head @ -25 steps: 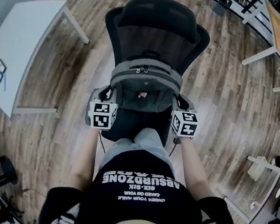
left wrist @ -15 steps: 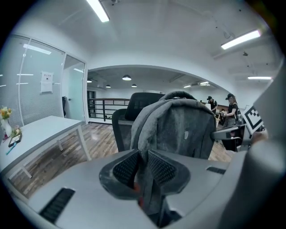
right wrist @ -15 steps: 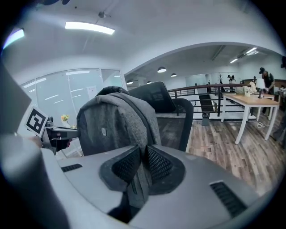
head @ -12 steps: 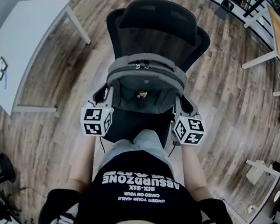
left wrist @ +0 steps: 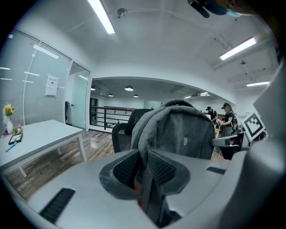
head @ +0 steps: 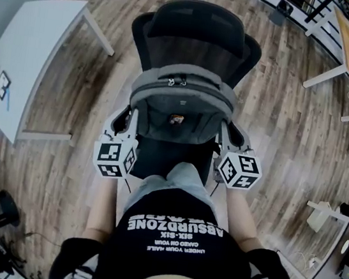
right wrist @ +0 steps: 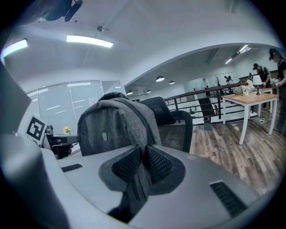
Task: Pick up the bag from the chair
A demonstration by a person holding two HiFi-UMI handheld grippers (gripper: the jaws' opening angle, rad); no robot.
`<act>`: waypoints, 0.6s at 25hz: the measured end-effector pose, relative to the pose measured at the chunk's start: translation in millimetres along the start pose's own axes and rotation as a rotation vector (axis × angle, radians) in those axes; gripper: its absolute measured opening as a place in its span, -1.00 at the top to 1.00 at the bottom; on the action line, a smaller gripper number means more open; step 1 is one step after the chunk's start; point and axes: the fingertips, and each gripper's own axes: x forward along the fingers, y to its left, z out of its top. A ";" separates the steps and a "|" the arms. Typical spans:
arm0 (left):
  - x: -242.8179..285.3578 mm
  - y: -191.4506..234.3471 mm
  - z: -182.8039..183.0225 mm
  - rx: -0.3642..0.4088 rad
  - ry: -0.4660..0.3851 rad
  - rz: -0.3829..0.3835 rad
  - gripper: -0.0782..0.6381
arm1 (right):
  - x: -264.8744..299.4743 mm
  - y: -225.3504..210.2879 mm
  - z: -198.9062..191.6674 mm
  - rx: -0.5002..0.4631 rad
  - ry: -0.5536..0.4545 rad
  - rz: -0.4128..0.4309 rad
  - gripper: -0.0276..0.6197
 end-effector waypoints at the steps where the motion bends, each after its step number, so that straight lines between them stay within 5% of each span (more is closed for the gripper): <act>1: -0.9 -1.1 2.1 -0.002 -0.006 -0.001 0.57 | -0.8 -0.3 1.6 0.011 -0.004 0.004 0.75; 15: -6.3 -10.4 16.2 -0.014 -0.034 -0.020 0.58 | -7.6 -4.0 15.6 0.058 -0.042 0.013 0.75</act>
